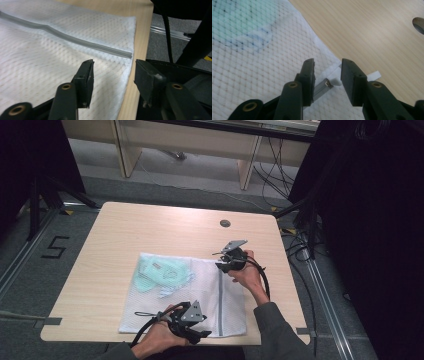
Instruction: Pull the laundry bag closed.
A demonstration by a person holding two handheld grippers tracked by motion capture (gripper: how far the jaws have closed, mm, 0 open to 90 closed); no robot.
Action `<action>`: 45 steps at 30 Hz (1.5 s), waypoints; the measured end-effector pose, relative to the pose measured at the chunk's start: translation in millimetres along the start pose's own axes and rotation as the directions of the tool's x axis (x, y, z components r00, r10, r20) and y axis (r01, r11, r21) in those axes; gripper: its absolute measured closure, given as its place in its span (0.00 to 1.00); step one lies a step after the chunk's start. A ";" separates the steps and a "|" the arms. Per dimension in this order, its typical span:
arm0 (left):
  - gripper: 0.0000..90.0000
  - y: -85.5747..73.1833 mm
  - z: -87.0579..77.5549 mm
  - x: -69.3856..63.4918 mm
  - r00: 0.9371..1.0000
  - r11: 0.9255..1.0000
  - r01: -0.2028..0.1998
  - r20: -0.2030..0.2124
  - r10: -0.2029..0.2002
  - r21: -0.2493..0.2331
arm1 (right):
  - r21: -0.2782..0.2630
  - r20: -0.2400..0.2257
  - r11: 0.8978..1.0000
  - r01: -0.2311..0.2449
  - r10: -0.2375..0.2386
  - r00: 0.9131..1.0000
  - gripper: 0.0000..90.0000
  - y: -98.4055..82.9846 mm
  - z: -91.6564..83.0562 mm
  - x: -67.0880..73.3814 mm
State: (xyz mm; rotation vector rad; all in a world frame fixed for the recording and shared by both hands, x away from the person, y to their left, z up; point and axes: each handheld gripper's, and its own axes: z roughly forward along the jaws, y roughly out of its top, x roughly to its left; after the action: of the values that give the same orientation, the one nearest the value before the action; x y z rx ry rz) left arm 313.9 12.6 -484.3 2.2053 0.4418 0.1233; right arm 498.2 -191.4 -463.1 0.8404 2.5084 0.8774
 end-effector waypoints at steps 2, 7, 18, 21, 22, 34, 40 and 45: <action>0.49 0.1 -4.8 3.1 1.000 1.000 0.004 -0.016 -0.004 -0.002 | -0.013 -0.004 1.000 0.012 -0.012 1.000 0.67 1.2 -3.8 1.8; 0.44 -2.1 -18.5 11.1 0.997 0.999 0.032 -0.065 -0.035 -0.038 | -0.003 -0.026 1.000 0.013 -0.013 1.000 0.59 4.4 -13.7 15.1; 0.38 -18.0 -48.3 32.2 0.980 0.995 0.083 -0.174 -0.092 -0.055 | -0.033 -0.049 0.999 0.030 -0.032 0.998 0.52 -3.4 -20.0 31.4; 0.37 -20.2 -53.6 34.3 0.976 0.992 0.103 -0.184 -0.115 -0.071 | -0.039 -0.057 0.999 0.016 -0.019 0.998 0.51 -5.7 -24.5 34.8; 0.36 -21.3 -54.6 34.9 0.974 0.990 0.116 -0.185 -0.129 -0.080 | -0.053 -0.058 0.998 0.016 -0.019 0.998 0.51 -7.3 -27.2 36.8; 0.28 -30.6 -71.5 43.6 0.957 0.987 0.151 -0.241 -0.161 -0.061 | -0.064 -0.110 0.998 -0.010 0.003 0.994 0.47 -20.3 -37.4 45.5; 0.27 -36.4 -77.8 45.8 0.954 0.985 0.158 -0.249 -0.170 -0.065 | -0.065 -0.140 0.997 -0.032 0.022 0.990 0.45 -28.9 -44.7 49.7; 0.27 -40.4 -81.4 45.4 0.951 0.985 0.164 -0.254 -0.174 -0.063 | -0.038 -0.161 0.999 -0.013 0.007 0.987 0.43 -37.5 -49.8 52.5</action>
State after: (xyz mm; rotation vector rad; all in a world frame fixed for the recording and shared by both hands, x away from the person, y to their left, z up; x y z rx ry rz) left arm 325.8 112.1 -467.8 2.1080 0.7644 0.3276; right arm 417.8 -203.9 -457.3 0.7993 2.6169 1.0317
